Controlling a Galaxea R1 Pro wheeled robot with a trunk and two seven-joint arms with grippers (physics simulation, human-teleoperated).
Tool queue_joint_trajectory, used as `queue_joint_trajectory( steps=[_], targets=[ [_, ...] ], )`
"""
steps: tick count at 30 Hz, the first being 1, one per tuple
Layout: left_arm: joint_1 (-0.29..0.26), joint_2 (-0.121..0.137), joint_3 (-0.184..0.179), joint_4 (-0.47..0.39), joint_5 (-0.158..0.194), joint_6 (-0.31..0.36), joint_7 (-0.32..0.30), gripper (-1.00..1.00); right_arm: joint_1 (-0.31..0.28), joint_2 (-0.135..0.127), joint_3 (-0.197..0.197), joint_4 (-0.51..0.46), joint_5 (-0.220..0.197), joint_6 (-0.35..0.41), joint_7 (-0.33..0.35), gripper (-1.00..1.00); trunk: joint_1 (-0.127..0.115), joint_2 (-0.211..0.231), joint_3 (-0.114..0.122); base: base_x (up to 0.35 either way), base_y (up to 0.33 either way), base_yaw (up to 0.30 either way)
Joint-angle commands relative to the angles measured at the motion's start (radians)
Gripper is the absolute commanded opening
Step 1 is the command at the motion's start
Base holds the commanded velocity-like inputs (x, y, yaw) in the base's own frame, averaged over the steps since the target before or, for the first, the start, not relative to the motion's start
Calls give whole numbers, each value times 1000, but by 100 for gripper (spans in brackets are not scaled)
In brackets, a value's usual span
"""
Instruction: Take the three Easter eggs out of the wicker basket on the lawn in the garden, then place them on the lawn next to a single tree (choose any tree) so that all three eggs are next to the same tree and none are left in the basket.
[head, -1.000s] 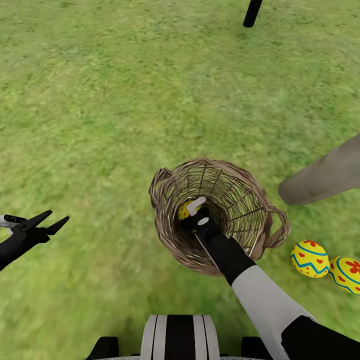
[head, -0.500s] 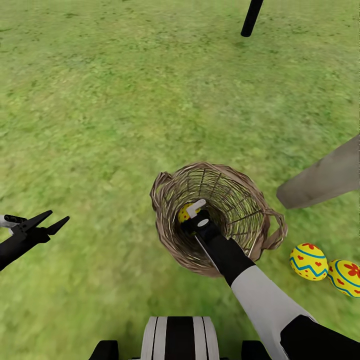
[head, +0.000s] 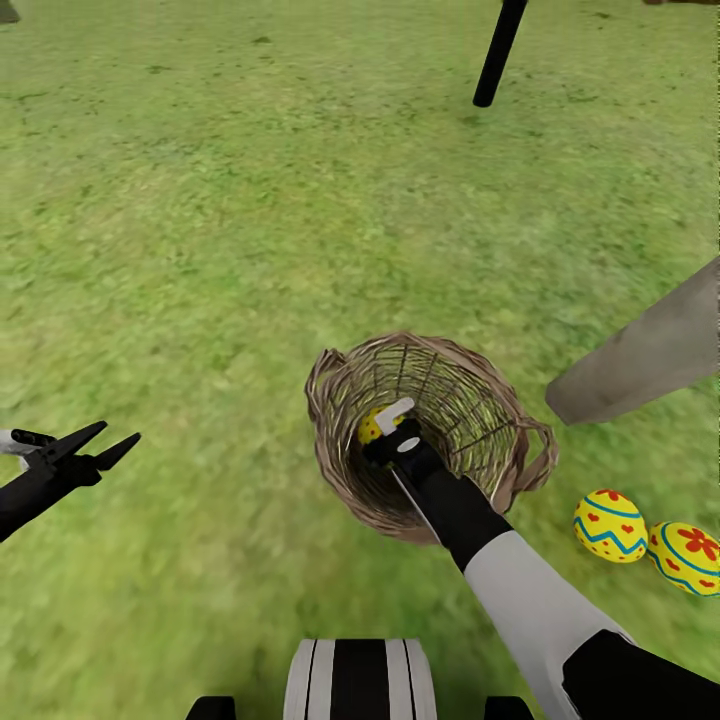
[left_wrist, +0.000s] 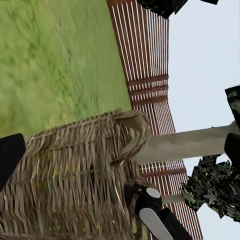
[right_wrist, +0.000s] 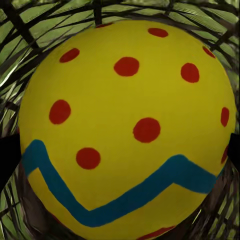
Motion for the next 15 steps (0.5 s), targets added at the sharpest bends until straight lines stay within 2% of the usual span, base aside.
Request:
queue_joint_trajectory(
  steps=[1, 9, 15],
  targets=[
    [0, 0, 0, 0, -1, 11, -4, 100, 0, 0, 2, -1, 3, 6, -3, -100, -1, 0, 3, -11, 0, 0],
    [0, 0, 0, 1, -3, 11, 0, 100, 0, -6, -2, -9, 5, 11, -2, -100, -4, 2, 34, -1, 0, 0],
    [0, 0, -1, 1, -5, 11, 0, 100, 0, -14, -4, -9, 2, 37, -1, -100, -7, 3, 58, -278, 0, 0]
  ],
)
